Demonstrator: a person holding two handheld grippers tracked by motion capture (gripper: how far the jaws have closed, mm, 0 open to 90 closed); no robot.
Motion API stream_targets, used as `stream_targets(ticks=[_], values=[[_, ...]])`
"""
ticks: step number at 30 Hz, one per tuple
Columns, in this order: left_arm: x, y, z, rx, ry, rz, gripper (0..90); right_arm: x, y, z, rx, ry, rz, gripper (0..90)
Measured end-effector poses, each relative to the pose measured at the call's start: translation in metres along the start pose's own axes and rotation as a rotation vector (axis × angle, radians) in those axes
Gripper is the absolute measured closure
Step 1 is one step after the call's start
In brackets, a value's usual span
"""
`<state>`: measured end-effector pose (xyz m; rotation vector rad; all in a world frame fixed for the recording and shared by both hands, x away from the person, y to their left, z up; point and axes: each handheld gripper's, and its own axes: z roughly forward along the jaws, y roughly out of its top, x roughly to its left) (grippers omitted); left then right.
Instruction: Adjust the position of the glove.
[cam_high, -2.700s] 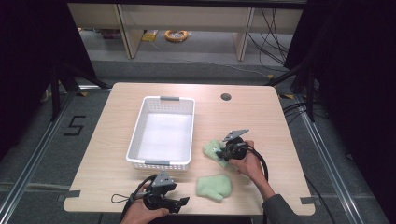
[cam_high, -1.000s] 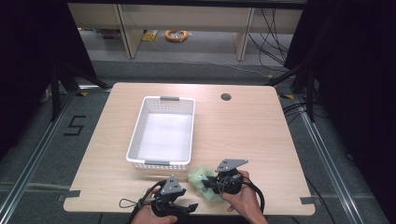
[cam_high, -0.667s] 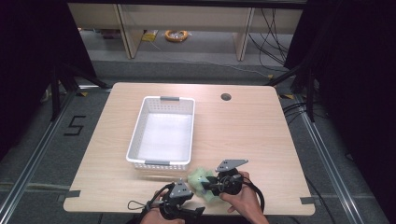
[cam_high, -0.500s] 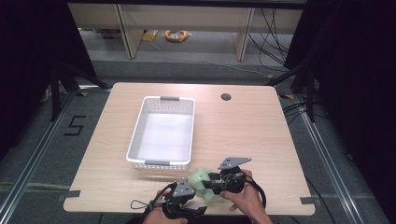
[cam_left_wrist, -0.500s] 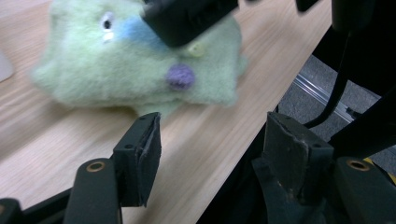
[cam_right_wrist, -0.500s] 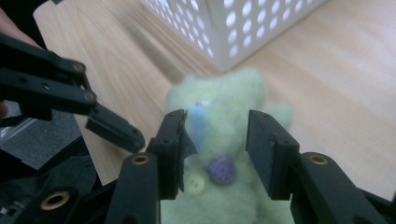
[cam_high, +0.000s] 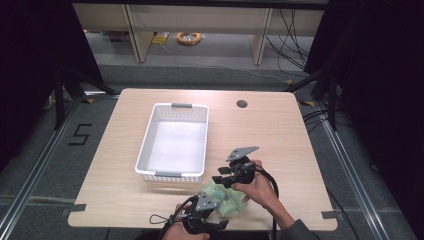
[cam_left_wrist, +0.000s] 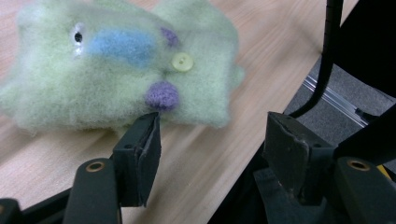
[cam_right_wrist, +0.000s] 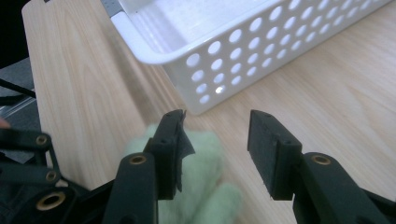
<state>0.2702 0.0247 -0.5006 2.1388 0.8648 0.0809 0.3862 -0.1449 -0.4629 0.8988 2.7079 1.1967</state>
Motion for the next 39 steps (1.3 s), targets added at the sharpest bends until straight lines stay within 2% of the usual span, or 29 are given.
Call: stream_targets(ticks=[2,3,4,5,8,10,11,12,13,14,15,18,19,21,22,23,25,26,27,28,29,30,32,33,34,35,36,38,39], values=[[0.001,0.0,0.0,0.011,0.005,0.004,36.3,0.0,0.003,0.009,0.026,0.022,0.012,56.7],[0.0,-0.001,0.002,0.002,0.008,-0.025,36.3,0.001,0.004,0.013,0.039,0.031,0.033,56.7],[0.001,-0.001,0.001,0.001,0.02,-0.002,36.3,0.001,0.005,0.017,0.057,0.032,0.028,56.9],[0.002,-0.001,0.001,0.002,0.023,0.003,36.6,0.001,0.005,0.022,0.066,0.044,-0.006,57.3],[0.0,-0.003,0.003,0.005,0.018,-0.014,36.7,0.003,0.004,0.027,0.094,0.05,0.012,57.0],[0.0,-0.004,0.005,0.011,0.028,0.005,36.8,0.001,0.003,0.029,0.097,0.045,0.023,56.2],[-0.001,-0.005,0.005,0.008,0.024,-0.011,37.1,-0.001,0.001,0.03,0.099,0.045,0.036,56.0],[-0.001,-0.005,0.005,0.013,0.023,-0.004,37.4,-0.002,0.0,0.03,0.099,0.045,0.045,56.0],[-0.001,-0.004,0.005,0.01,0.033,0.022,38.1,-0.003,-0.001,0.03,0.1,0.052,0.048,56.4],[-0.001,-0.004,0.005,0.008,0.038,0.025,39.0,-0.003,-0.002,0.031,0.105,0.054,0.054,57.0],[-0.002,-0.004,0.007,-0.006,0.042,0.005,40.0,-0.003,-0.002,0.031,0.104,0.058,0.055,58.1],[0.0,-0.003,0.007,-0.007,0.075,0.034,43.1,-0.003,-0.003,0.032,0.107,0.056,0.062,61.2],[-0.002,-0.003,0.007,-0.01,0.078,0.017,43.9,-0.002,-0.003,0.031,0.101,0.058,0.073,62.5],[-0.004,-0.003,0.008,-0.021,0.067,0.018,44.6,-0.002,-0.004,0.031,0.099,0.066,0.075,64.6],[-0.005,-0.003,0.008,-0.029,0.077,0.014,44.9,-0.003,-0.004,0.031,0.1,0.057,0.077,64.8],[-0.005,-0.003,0.007,-0.028,0.084,0.027,45.2,-0.001,-0.005,0.031,0.102,0.05,0.097,65.2],[-0.006,-0.002,0.005,-0.038,0.09,0.05,45.3,-0.003,-0.005,0.031,0.098,0.05,0.077,66.3],[-0.009,-0.001,0.005,-0.07,0.08,0.01,45.6,-0.003,-0.005,0.03,0.097,0.056,0.076,66.7],[-0.009,-0.001,0.004,-0.071,0.095,0.026,45.9,-0.002,-0.005,0.029,0.096,0.05,0.077,68.0],[-0.007,0.001,0.002,-0.069,0.129,0.081,46.1,-0.002,-0.005,0.029,0.097,0.05,0.076,69.2],[-0.009,0.002,0.001,-0.075,0.108,0.067,46.1,-0.002,-0.006,0.029,0.1,0.05,0.073,71.8],[-0.009,0.002,0.001,-0.077,0.11,0.068,46.3,-0.002,-0.006,0.03,0.092,0.05,0.064,74.8],[-0.008,0.004,0.003,-0.07,0.11,0.077,47.4,0.0,-0.006,0.027,0.101,0.035,0.094,78.0],[-0.006,0.004,0.004,-0.064,0.127,0.102,48.8,0.0,-0.006,0.027,0.1,0.037,0.086,79.5],[-0.009,0.003,0.006,-0.071,0.11,0.07,49.5,-0.001,-0.006,0.027,0.095,0.042,0.071,80.7],[-0.009,0.004,0.007,-0.064,0.108,0.087,50.4,0.0,-0.006,0.027,0.103,0.037,0.079,81.3],[-0.008,0.004,0.008,-0.053,0.129,0.117,51.5,0.0,-0.006,0.027,0.101,0.048,0.067,81.9],[-0.009,0.004,0.01,-0.05,0.127,0.117,56.0,0.001,-0.006,0.027,0.096,0.034,0.081,82.7],[-0.01,0.004,0.01,-0.054,0.132,0.121,59.1,0.0,-0.005,0.026,0.097,0.023,0.059,83.0]])
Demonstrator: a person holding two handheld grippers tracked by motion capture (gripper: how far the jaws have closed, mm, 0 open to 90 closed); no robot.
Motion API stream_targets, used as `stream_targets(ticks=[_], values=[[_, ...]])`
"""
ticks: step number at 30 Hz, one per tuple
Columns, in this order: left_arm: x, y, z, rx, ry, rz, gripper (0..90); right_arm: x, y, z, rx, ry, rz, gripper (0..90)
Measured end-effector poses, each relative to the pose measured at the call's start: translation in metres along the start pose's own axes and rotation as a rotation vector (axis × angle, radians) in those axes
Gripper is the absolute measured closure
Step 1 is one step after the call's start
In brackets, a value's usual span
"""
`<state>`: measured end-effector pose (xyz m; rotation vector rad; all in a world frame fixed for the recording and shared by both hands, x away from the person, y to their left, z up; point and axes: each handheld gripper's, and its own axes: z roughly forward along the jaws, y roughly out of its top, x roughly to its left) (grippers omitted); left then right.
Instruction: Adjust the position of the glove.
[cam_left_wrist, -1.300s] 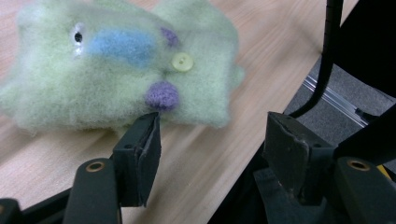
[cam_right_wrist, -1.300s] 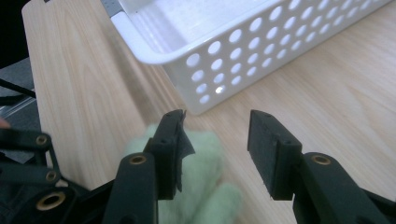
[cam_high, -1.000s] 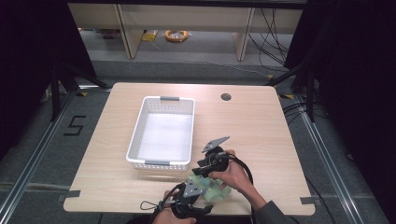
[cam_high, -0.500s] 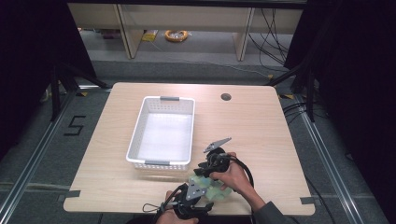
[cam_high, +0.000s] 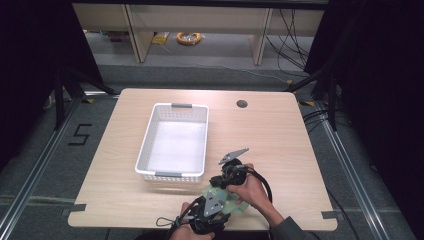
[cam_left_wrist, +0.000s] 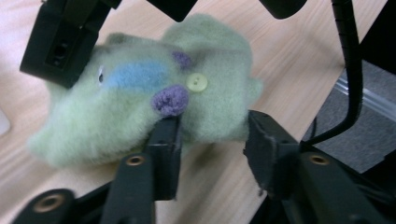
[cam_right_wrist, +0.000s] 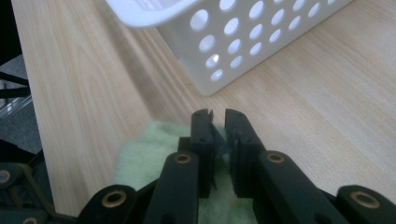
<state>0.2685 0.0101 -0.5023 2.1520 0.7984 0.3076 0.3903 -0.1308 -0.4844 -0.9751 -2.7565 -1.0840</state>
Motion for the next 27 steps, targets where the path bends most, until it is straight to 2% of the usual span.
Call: stream_targets(ticks=[1,3,4,5,6,7,8,9,10,11,12,13,14,15,16,17,18,20,21,23,25,26,27], values=[[0.0,0.0,-0.001,0.003,0.007,0.025,63.9,0.003,0.0,-0.001,0.0,0.018,0.025,83.3],[-0.002,0.0,-0.001,-0.02,-0.003,0.026,75.7,0.004,0.001,-0.003,-0.022,0.017,0.015,83.6],[-0.002,0.0,-0.001,-0.008,-0.013,0.041,80.0,0.004,0.002,-0.005,-0.025,0.009,0.024,83.8],[-0.002,0.0,-0.002,-0.002,-0.015,0.051,82.2,0.003,0.002,-0.006,-0.031,0.012,0.009,83.9],[-0.003,0.0,-0.002,-0.015,-0.024,0.032,84.0,0.004,0.003,-0.01,-0.032,0.018,0.034,84.0],[0.0,0.001,-0.005,0.002,-0.034,0.071,85.2,0.003,0.002,-0.011,-0.038,0.033,0.019,84.0],[-0.002,0.0,-0.005,-0.006,-0.036,0.038,87.1,0.005,0.002,-0.012,-0.04,0.04,0.043,84.1],[0.0,0.001,-0.007,-0.006,-0.025,0.054,89.6,0.005,0.002,-0.014,-0.045,0.03,0.037,84.1],[-0.001,0.001,-0.008,-0.021,-0.032,0.043,89.7,0.004,0.002,-0.017,-0.046,0.021,0.037,84.1],[0.003,0.002,-0.01,-0.011,-0.029,0.053,89.7,0.004,0.001,-0.018,-0.05,0.036,0.046,84.2],[0.003,0.002,-0.01,-0.036,-0.029,0.033,89.7,0.004,0.0,-0.02,-0.064,0.025,0.048,84.2],[0.006,0.003,-0.012,-0.022,-0.026,0.042,89.7,0.003,0.001,-0.022,-0.064,0.014,0.045,84.2],[0.007,0.002,-0.012,-0.022,-0.033,0.029,89.7,0.002,0.0,-0.023,-0.071,0.023,0.055,84.3],[0.009,0.003,-0.013,-0.034,-0.029,0.029,89.6,0.002,0.0,-0.024,-0.074,0.027,0.067,84.3],[0.009,0.004,-0.013,-0.024,-0.039,0.039,86.9,0.002,0.0,-0.024,-0.075,0.028,0.074,84.3],[0.005,0.004,-0.012,-0.039,-0.054,-0.004,83.8,0.001,0.0,-0.024,-0.078,0.022,0.069,84.3],[0.006,0.005,-0.012,-0.028,-0.054,0.029,80.8,0.0,0.0,-0.025,-0.078,0.011,0.067,84.3],[0.0,0.007,-0.009,-0.028,-0.067,0.04,78.3,0.001,-0.001,-0.025,-0.079,0.017,0.091,84.3],[-0.003,0.007,-0.007,-0.019,-0.062,0.042,73.3,0.0,-0.002,-0.028,-0.076,0.001,0.086,84.3],[-0.005,0.007,-0.003,-0.023,-0.049,0.051,68.5,-0.002,-0.005,-0.031,-0.092,0.012,0.083,84.3],[-0.006,0.007,0.001,0.003,-0.042,0.069,63.6,-0.003,-0.008,-0.035,-0.095,0.001,0.098,84.3],[-0.006,0.008,0.002,0.01,-0.036,0.088,61.3,-0.004,-0.01,-0.038,-0.101,-0.026,0.105,84.3],[-0.007,0.008,0.003,0.012,-0.029,0.083,60.4,-0.006,-0.011,-0.039,-0.098,-0.016,0.109,84.3]])
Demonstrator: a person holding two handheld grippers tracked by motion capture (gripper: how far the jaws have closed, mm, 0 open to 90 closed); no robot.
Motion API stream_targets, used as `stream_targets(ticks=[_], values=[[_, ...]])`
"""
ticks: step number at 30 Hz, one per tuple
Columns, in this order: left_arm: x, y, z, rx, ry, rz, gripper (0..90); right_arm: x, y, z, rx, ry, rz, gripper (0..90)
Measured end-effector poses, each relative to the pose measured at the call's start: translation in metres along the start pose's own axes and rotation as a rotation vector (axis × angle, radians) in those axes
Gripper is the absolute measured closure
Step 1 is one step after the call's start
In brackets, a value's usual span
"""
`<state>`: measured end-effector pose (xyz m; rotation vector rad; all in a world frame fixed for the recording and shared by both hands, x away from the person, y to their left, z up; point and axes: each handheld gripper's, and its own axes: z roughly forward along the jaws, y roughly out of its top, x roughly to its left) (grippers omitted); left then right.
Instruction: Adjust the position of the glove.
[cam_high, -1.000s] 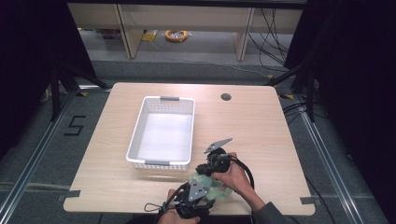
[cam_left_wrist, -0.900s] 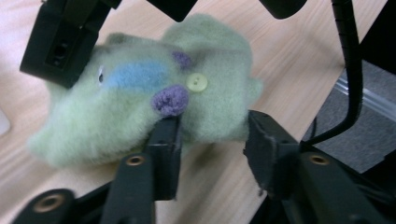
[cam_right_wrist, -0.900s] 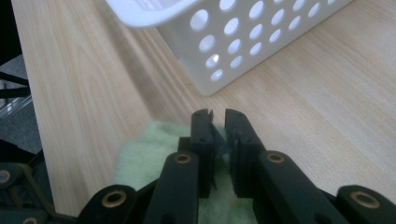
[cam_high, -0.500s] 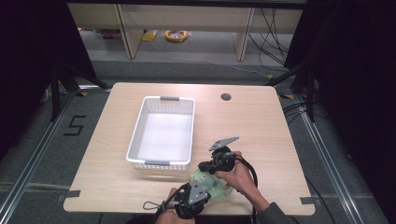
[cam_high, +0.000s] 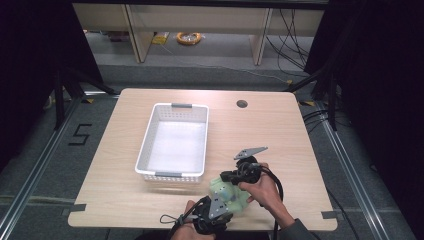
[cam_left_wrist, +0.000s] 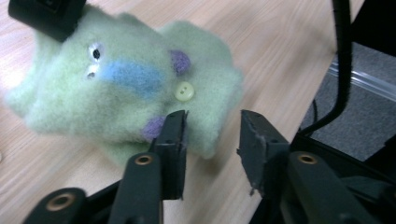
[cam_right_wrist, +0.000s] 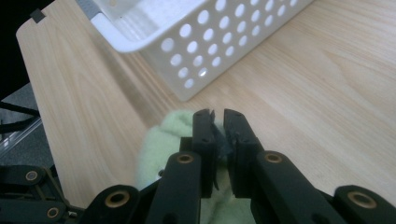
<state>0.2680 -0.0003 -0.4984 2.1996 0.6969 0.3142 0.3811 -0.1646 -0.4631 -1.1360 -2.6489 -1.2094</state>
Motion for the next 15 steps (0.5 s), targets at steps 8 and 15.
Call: stream_targets(ticks=[8,15], values=[[-0.0001,-0.0013,0.0045,0.002,0.071,0.087,69.1,-0.0019,-0.0032,0.0042,0.02,0.008,0.027,84.3],[-0.0035,-0.0058,0.0101,0.024,0.079,0.094,84.2,-0.0035,-0.0035,0.006,0.015,0.016,0.007,84.3]])
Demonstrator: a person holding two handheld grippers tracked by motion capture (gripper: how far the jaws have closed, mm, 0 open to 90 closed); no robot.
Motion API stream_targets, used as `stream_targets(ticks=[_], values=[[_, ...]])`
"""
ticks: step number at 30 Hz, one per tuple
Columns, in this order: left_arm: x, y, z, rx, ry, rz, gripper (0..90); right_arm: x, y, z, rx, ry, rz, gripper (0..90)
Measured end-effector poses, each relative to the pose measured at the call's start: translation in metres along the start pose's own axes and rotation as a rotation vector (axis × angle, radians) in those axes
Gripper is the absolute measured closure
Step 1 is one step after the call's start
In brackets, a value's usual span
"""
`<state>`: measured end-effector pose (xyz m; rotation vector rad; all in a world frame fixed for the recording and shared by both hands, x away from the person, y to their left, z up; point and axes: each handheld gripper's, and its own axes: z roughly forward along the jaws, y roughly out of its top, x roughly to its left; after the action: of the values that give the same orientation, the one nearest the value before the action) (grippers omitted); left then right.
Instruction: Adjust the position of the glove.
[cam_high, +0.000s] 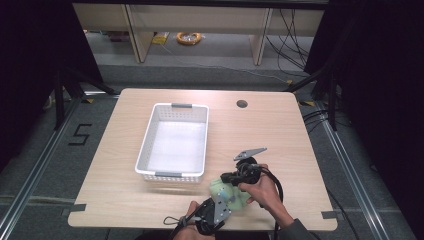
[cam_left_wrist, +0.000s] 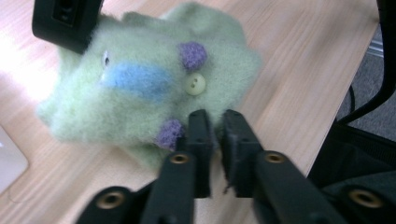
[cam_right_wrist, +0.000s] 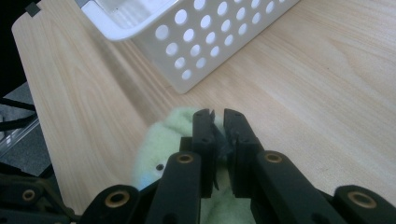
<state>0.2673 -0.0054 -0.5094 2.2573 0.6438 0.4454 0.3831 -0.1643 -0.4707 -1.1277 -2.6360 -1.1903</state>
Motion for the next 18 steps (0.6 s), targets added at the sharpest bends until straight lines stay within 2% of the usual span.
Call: stream_targets(ticks=[3,4,5,6,7,8,9,11,12,14,15,16,17,18], values=[[0.002,0.0,0.0,0.01,-0.027,-0.003,86.2,0.0,0.0,0.0,0.001,0.009,0.013,84.3],[0.003,0.0,-0.001,0.008,-0.021,-0.014,86.5,0.0,0.0,-0.001,0.001,0.013,0.013,84.4],[0.005,0.001,-0.005,0.011,-0.03,-0.009,86.5,0.002,0.0,-0.002,0.005,0.011,0.031,84.4],[0.007,0.002,-0.008,0.006,-0.036,-0.01,86.6,0.0,0.0,-0.003,-0.01,0.0,0.013,84.5],[0.008,0.003,-0.011,-0.019,-0.039,-0.028,86.7,-0.001,0.0,-0.005,-0.013,0.01,0.02,84.5],[0.01,0.005,-0.015,-0.007,-0.044,-0.008,86.7,-0.002,0.001,-0.007,-0.021,0.002,0.008,84.6],[0.012,0.006,-0.017,-0.037,-0.044,-0.046,86.7,-0.001,0.001,-0.01,-0.026,-0.008,0.024,84.7],[0.02,0.008,-0.025,-0.038,-0.045,-0.029,86.8,-0.004,0.002,-0.016,-0.051,0.005,0.011,84.8],[0.021,0.008,-0.027,-0.043,-0.051,-0.043,86.8,-0.004,0.002,-0.021,-0.066,0.003,0.014,84.9],[0.029,0.008,-0.03,-0.04,-0.04,-0.035,86.8,-0.004,0.001,-0.028,-0.084,-0.017,0.018,85.1],[0.032,0.008,-0.031,-0.043,-0.036,-0.038,86.8,-0.001,0.001,-0.031,-0.08,-0.006,0.056,85.2],[0.036,0.007,-0.031,-0.035,-0.048,-0.034,86.8,-0.002,-0.001,-0.034,-0.103,-0.02,0.043,85.3],[0.041,0.007,-0.031,-0.023,-0.033,-0.027,86.8,-0.002,-0.002,-0.037,-0.108,-0.02,0.043,85.4],[0.045,0.006,-0.03,-0.014,-0.044,-0.021,86.9,-0.002,-0.005,-0.04,-0.117,-0.021,0.051,85.5]])
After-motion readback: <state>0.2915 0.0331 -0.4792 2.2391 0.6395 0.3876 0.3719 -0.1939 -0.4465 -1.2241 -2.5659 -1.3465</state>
